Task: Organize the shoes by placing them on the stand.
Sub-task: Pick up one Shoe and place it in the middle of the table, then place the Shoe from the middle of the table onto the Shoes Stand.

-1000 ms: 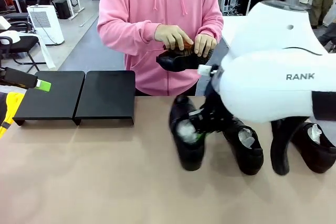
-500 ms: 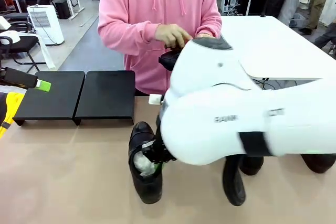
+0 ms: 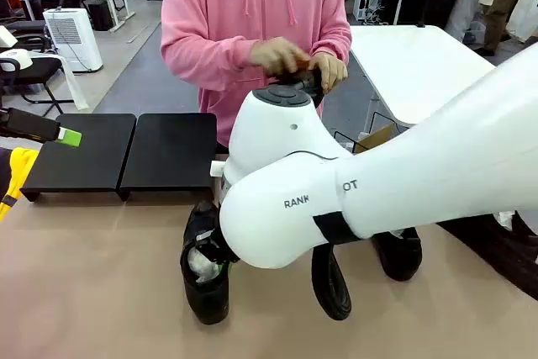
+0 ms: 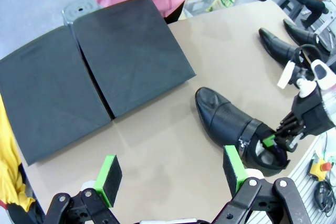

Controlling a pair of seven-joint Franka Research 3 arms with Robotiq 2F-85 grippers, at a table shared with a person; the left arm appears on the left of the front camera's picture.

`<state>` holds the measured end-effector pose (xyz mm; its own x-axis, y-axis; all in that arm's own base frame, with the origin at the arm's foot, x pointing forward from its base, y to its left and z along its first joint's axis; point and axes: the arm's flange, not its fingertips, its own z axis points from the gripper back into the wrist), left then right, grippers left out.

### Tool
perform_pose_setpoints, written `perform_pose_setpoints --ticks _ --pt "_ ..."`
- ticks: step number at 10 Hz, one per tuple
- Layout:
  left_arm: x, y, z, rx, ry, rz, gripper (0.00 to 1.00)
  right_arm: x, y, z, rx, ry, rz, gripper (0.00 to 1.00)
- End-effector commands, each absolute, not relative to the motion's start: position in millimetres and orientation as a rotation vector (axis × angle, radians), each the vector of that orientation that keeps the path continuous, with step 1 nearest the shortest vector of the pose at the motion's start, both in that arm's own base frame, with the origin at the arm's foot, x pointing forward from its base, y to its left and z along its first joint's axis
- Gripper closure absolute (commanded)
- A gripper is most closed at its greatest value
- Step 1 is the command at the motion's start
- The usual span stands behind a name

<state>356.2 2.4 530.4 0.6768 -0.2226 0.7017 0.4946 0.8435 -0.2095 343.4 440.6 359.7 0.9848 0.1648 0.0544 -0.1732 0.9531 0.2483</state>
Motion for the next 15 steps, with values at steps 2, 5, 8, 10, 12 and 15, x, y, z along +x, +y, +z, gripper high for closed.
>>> perform_pose_setpoints --ticks 2,5,8,10,12,15 --pt "356 4 530 -0.404 -0.724 -0.428 0.00 353 451 355 0.263 0.051 0.102 0.73" --pt "356 4 530 -0.404 -0.724 -0.428 0.00 353 439 359 0.292 0.062 0.094 0.27" --pt "356 4 530 -0.404 -0.724 -0.428 0.00 346 417 378 0.332 0.015 0.101 0.00" --pt "356 4 530 -0.404 -0.724 -0.428 0.00 332 392 386 0.287 0.020 0.193 0.00" --pt "356 4 530 -0.404 -0.724 -0.428 0.00 350 428 380 0.311 0.030 0.088 0.00" --pt "356 4 530 -0.404 -0.724 -0.428 0.00 350 428 380 0.311 0.030 0.088 0.00"
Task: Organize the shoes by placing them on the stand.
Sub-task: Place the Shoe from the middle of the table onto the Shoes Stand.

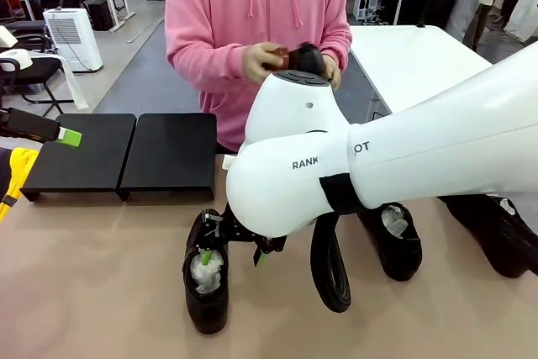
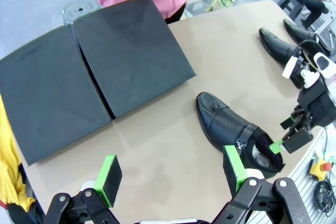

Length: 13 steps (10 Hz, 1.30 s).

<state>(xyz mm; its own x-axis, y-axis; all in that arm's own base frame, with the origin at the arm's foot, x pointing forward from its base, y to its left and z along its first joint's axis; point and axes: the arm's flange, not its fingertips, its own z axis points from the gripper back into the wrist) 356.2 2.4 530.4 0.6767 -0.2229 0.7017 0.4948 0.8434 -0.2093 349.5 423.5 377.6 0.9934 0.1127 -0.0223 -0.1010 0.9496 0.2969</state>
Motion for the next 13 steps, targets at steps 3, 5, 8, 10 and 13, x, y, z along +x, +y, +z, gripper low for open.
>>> perform_pose_setpoints --ticks 3,5,8,10,13 --pt "356 4 530 -0.404 -0.724 -0.428 0.00 350 428 380 0.311 0.030 0.088 0.00" --pt "356 2 530 -0.404 -0.722 -0.416 0.00 350 424 378 0.301 0.039 0.108 0.00" --pt "318 -98 531 -0.383 -0.726 -0.531 0.00 348 352 418 0.321 -0.021 -0.146 0.00" --pt "288 -142 538 -0.337 -0.603 -0.513 0.00 348 309 444 0.301 -0.102 -0.289 0.00" --pt "254 -189 550 -0.323 -0.382 -0.485 0.00 348 258 464 0.263 -0.167 -0.451 0.00"
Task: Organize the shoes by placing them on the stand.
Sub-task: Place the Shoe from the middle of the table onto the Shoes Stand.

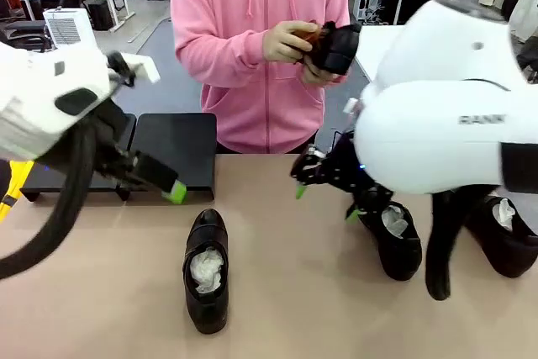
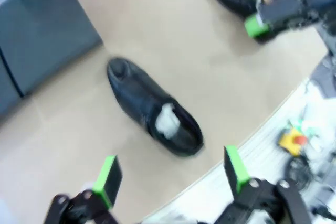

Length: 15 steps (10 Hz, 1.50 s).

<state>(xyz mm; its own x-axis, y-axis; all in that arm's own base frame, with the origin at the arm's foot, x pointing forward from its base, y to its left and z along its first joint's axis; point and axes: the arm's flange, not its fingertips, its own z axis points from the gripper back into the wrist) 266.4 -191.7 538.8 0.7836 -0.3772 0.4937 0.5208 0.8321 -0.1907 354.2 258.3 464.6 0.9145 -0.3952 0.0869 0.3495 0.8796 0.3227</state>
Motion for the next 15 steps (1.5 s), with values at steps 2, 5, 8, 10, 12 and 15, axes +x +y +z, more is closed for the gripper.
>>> perform_pose_setpoints --ticks 2,5,8,10,12,15 --pt "245 -214 543 -0.391 -0.316 -0.506 0.00 355 244 459 0.251 -0.151 -0.498 0.00" --pt "245 -207 537 -0.337 -0.346 -0.502 0.00 345 237 451 0.264 -0.137 -0.513 0.00" --pt "243 -251 504 -0.315 -0.172 -0.376 0.00 338 234 444 0.279 -0.122 -0.584 0.00" --pt "248 -292 471 -0.232 -0.071 -0.168 0.00 348 234 446 0.260 -0.126 -0.490 0.00" --pt "260 -315 458 -0.189 -0.089 -0.048 0.00 348 234 446 0.260 -0.126 -0.490 0.00" --pt "284 -337 443 -0.128 -0.165 0.064 0.00 348 234 446 0.260 -0.126 -0.490 0.00"
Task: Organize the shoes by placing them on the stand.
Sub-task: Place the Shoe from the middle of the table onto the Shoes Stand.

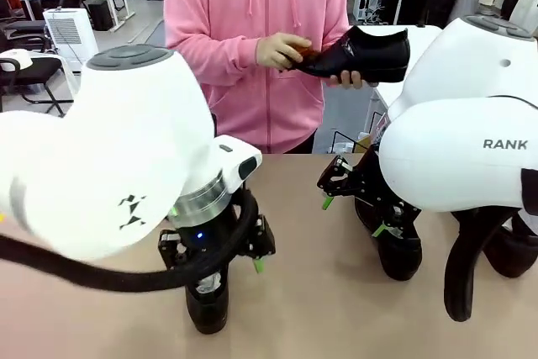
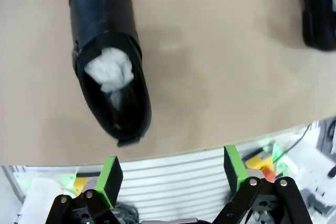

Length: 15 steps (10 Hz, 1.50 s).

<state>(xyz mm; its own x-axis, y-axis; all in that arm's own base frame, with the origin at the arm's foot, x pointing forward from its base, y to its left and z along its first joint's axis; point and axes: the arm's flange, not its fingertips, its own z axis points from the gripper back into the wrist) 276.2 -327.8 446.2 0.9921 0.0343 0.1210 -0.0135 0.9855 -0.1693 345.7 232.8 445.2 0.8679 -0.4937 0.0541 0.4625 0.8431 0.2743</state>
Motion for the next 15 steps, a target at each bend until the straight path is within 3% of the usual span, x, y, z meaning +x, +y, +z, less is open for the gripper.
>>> perform_pose_setpoints --ticks 1,6,15 --pt "292 -339 435 -0.127 -0.174 0.089 0.00 348 234 446 0.260 -0.126 -0.490 0.00" --pt "317 -355 392 -0.057 -0.258 0.053 0.00 348 234 446 0.260 -0.126 -0.490 0.00" --pt "332 -359 351 0.020 -0.239 0.121 0.02 348 234 446 0.260 -0.126 -0.490 0.00"
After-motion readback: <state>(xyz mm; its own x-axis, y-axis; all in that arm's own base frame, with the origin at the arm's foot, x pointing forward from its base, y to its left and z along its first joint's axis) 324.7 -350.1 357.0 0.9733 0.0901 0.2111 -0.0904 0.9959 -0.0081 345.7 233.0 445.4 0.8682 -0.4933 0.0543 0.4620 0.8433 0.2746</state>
